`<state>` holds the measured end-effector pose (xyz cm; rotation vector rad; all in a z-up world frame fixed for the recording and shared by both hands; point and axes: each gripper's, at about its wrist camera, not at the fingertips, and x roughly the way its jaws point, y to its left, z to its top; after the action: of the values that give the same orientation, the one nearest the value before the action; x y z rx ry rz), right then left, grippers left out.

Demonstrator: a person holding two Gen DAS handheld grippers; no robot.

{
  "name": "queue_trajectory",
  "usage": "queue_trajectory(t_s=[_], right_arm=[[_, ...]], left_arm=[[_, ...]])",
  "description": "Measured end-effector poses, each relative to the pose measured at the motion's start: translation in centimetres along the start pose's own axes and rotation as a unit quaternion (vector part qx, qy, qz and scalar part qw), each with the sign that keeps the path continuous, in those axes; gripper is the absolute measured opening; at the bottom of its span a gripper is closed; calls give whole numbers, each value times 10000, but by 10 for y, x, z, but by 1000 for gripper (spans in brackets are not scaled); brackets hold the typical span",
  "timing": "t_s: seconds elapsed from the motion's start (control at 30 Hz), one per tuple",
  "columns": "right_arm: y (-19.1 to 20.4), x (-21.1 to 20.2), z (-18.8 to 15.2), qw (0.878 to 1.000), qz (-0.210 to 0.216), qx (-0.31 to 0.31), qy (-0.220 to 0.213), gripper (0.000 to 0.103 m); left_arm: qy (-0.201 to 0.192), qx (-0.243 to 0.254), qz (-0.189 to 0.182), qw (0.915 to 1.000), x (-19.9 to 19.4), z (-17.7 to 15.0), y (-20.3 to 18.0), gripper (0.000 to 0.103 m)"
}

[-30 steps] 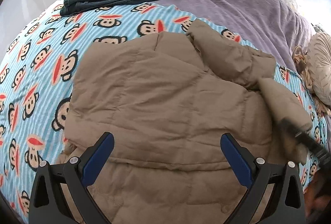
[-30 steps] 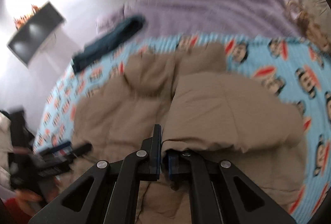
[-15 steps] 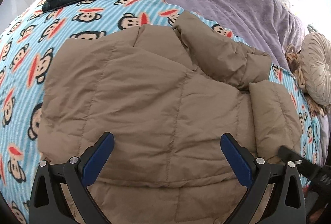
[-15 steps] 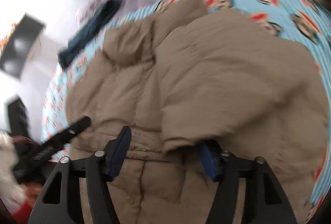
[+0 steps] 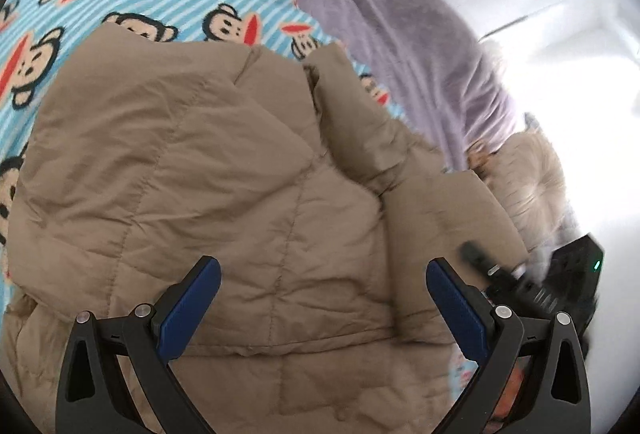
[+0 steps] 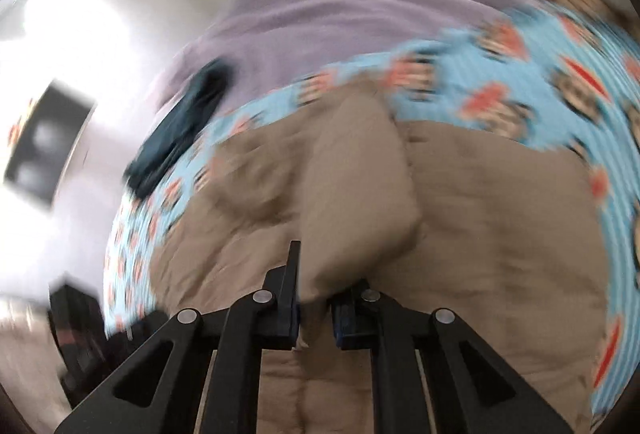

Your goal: Fold large clothes

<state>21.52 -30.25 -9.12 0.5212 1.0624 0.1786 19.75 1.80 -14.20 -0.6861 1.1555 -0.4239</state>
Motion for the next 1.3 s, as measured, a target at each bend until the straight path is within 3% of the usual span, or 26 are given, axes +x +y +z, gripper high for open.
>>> queue_trajectory(t_s=[0.13, 0.2, 0.27, 0.3, 0.47, 0.6, 0.67, 0.73, 0.77, 0.8, 0.83, 0.9, 1.0, 1.1, 1.17, 1.23, 1.3], right_arm=[[54, 31, -25, 9944, 130, -855, 610, 20], [68, 47, -41, 9894, 78, -1029, 1018, 51], [66, 50, -54, 9875, 149, -978, 1225, 61], [61, 47, -59, 9872, 169, -928, 1283, 61], [-6, 13, -72, 9901, -72, -191, 1391, 61], [-93, -25, -73, 9866, -296, 1085, 1186, 61], [-129, -41, -71, 9804, -274, 1690, 971, 61], [-155, -54, -70, 9730, -185, 2193, 692, 61], [-167, -58, -68, 9690, -171, 2401, 552, 59], [-177, -60, -64, 9658, -186, 2552, 425, 33], [-183, -61, -61, 9635, -275, 2641, 336, 17], [-188, -57, -57, 9606, -368, 2735, 324, 9], [-172, -46, -55, 9682, -396, 2439, 386, 8], [-152, -28, -63, 9758, -533, 2044, 568, 8], [-151, -18, -69, 9745, -530, 2091, 615, 8], [-152, -12, -69, 9720, -542, 2204, 602, 8], [-153, -14, -70, 9708, -524, 2263, 595, 8]], left_arm=[[121, -209, -455, 9987, -5, 6, 6, 103], [242, -245, -607, 9976, -1, 6, 6, 103], [333, -239, -635, 9971, 4, 6, 7, 103], [379, -271, -655, 9968, 8, 5, 8, 103], [552, -429, -770, 9946, 25, 3, 8, 103], [677, -290, -641, 9952, 40, 3, -1, 103], [770, -133, -381, 9962, 51, 3, -9, 103], [773, 138, -95, 9969, 57, 2, -20, 84], [792, 270, 37, 9965, 59, 1, -25, 53], [840, 378, 175, 9956, 61, 1, -26, 21], [925, 420, 229, 9946, 62, -1, -29, 15], [770, 503, 249, 9955, 53, -7, -29, 15], [641, 647, 633, 9938, 42, -15, -21, 15], [790, 375, 871, 9924, 48, -18, 6, 16], [810, 218, 831, 9930, 47, -16, 11, 16], [829, 282, 1015, 9910, 41, -13, 7, 17], [683, 567, 1436, 9856, 26, -11, -1, 24]])
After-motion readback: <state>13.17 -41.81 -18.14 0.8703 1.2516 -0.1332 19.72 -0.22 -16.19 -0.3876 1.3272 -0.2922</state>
